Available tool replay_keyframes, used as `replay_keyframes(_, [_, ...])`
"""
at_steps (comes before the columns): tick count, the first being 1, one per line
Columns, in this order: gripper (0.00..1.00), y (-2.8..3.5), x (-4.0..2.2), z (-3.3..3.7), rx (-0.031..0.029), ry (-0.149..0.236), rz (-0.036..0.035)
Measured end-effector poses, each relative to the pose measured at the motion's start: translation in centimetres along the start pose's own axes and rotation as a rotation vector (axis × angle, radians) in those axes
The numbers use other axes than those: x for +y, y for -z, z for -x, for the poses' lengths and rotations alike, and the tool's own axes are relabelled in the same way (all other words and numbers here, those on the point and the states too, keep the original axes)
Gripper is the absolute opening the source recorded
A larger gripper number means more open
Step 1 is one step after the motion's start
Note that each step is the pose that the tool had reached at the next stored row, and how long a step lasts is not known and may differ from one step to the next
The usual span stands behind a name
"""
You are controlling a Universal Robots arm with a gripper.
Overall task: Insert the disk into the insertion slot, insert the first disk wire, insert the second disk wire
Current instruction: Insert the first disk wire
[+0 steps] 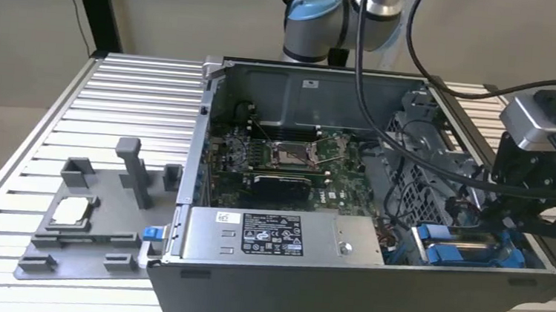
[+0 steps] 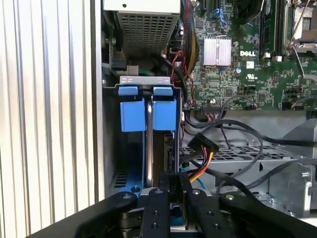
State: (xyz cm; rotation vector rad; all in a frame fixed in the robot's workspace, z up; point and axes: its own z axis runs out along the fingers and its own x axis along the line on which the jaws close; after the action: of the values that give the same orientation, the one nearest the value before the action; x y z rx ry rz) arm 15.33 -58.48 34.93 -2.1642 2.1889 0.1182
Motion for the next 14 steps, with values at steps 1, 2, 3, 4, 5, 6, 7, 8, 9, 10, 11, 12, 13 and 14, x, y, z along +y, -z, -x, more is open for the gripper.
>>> replay_keyframes(1, [0.00,-0.06,-0.18,-0.02,0.0001,0.000,0.0049])
replay_keyframes(2, [0.00,-0.15,-0.29,-0.02,-0.0001,-0.001,0.0097])
replay_keyframes(3, [0.00,-0.21,-0.30,-0.03,0.0000,-0.002,0.0158])
replay_keyframes(4, [0.00,-0.27,-0.30,-0.03,0.0002,-0.003,0.0217])
replay_keyframes(5, [0.00,-0.33,-0.30,-0.04,0.0002,-0.005,0.0270])
replay_keyframes(6, [0.00,-0.39,-0.30,-0.04,0.0002,-0.007,0.0319])
replay_keyframes(7, [0.00,-0.46,-0.31,-0.04,0.0003,-0.009,0.0363])
replay_keyframes(8, [0.00,-0.49,-0.31,-0.05,0.0004,-0.010,0.0380])
replay_keyframes(9, [0.00,-0.50,-0.31,-0.05,0.0006,-0.010,0.0382])
replay_keyframes(10, [0.00,-0.52,-0.32,-0.05,0.0006,-0.010,0.0382])
replay_keyframes(11, [0.00,-0.53,-0.33,-0.04,0.0004,-0.010,0.0383])
replay_keyframes(12, [0.00,-0.55,-0.35,-0.03,0.0002,-0.010,0.0383])
replay_keyframes(13, [0.00,-0.56,-0.38,-0.03,0.0002,-0.010,0.0384])
replay_keyframes(14, [0.00,-0.56,-0.41,-0.02,0.0003,-0.010,0.0383])
